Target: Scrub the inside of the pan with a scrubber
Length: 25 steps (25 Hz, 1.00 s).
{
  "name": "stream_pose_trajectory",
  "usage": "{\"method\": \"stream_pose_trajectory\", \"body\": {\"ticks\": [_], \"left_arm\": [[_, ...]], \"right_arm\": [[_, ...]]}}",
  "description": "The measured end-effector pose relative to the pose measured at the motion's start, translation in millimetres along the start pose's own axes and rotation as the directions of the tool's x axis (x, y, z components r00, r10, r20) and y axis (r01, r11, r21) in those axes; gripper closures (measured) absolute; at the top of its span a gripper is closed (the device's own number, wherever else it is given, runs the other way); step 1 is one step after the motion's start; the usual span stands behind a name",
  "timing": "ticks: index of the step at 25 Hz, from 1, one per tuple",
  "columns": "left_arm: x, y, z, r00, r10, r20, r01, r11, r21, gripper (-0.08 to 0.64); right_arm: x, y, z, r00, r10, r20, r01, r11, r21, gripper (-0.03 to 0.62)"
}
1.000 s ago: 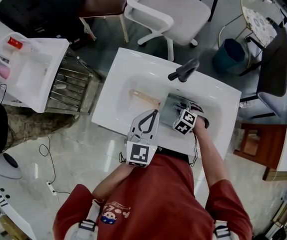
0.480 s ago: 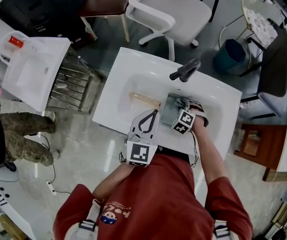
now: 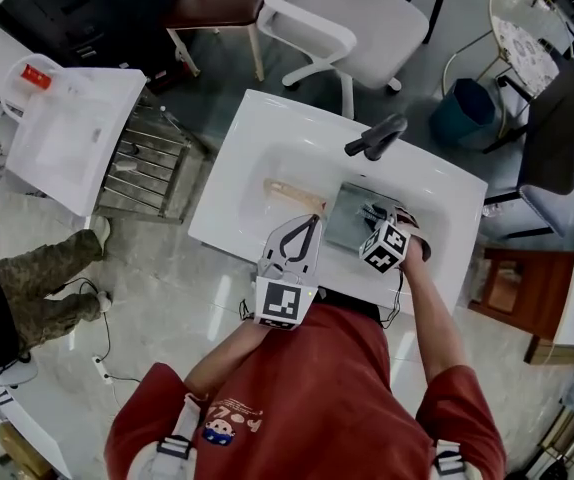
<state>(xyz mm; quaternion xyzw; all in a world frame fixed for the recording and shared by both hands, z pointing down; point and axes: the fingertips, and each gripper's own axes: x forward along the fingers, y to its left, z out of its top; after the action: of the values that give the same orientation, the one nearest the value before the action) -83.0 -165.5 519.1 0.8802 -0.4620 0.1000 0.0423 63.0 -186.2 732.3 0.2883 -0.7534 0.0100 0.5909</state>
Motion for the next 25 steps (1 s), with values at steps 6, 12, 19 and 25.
{"method": "stream_pose_trajectory", "body": {"ticks": [6, 12, 19, 25], "left_arm": [[0, -1, -4, 1.0, -0.006, -0.007, 0.006, 1.0, -0.001, 0.548], [2, -6, -4, 1.0, -0.016, -0.008, 0.016, 1.0, -0.016, 0.548], [5, -8, -7, 1.0, -0.018, -0.001, 0.018, 1.0, 0.016, 0.548], [8, -9, -7, 1.0, -0.019, -0.002, 0.019, 1.0, 0.013, 0.548]], "right_arm": [[-31, 35, -16, 0.992, 0.127, -0.021, -0.128, 0.991, -0.039, 0.433], [-29, 62, -30, 0.979, 0.198, -0.044, -0.2, 0.979, -0.028, 0.431], [-24, 76, -36, 0.959, 0.278, -0.058, -0.278, 0.961, 0.001, 0.431], [-23, 81, -38, 0.945, 0.322, -0.052, -0.32, 0.947, 0.039, 0.431]]}}
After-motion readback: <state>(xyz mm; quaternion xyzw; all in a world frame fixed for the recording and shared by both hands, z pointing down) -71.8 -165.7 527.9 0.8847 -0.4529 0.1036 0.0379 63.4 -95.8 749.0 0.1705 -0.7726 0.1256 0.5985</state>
